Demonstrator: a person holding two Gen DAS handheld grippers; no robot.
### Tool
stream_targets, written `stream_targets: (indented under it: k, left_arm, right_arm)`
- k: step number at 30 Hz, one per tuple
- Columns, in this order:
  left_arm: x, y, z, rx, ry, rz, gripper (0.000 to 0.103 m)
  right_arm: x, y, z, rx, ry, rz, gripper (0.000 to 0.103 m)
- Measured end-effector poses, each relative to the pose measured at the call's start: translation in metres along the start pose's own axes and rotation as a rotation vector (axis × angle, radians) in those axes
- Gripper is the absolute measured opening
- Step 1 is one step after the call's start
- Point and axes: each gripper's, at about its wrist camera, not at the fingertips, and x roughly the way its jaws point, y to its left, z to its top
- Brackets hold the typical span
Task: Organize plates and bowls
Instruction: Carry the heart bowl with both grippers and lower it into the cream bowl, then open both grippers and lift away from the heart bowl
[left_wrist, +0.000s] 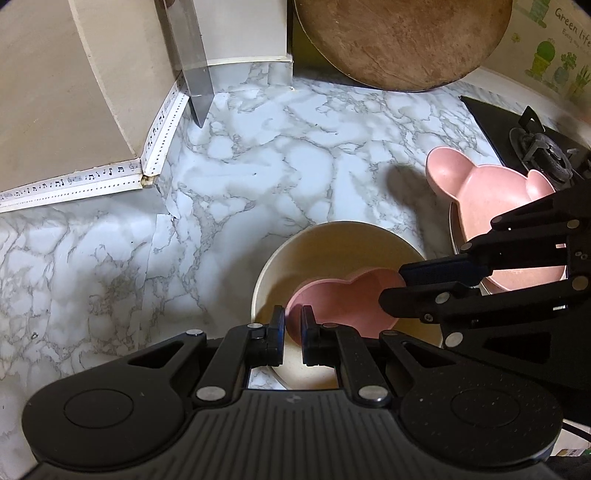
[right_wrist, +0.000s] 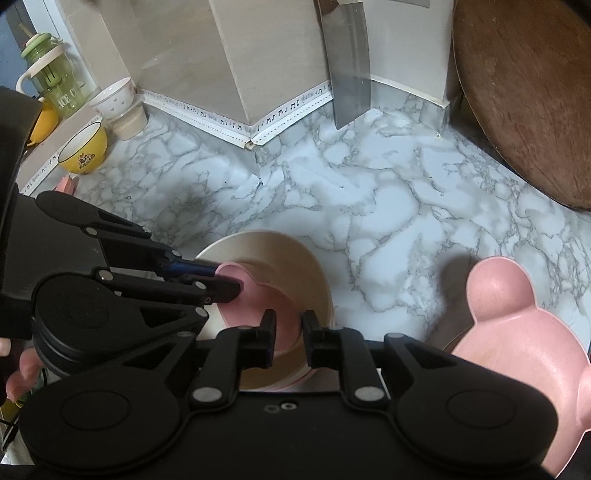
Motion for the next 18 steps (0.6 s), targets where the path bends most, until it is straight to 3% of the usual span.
stream_targets:
  k: [9, 11, 18]
  left_arm:
    - [-0.011, 0.002, 0.001, -0.005, -0.026, -0.017, 0.008]
    - [-0.016, 0.002, 0.0, -0.007, -0.039, -0.023, 0.008]
    - [-0.037, -0.003, -0.006, 0.0, -0.106, -0.033, 0.01]
  right_arm:
    - [-0.012, -0.007, 0.002, 0.028, -0.035, 0.004, 0.02]
    - [-0.018, -0.008, 0.002, 0.033, -0.049, 0.004, 0.026]
    - [-0.037, -0.005, -0.002, 0.034, -0.099, 0.0, 0.032]
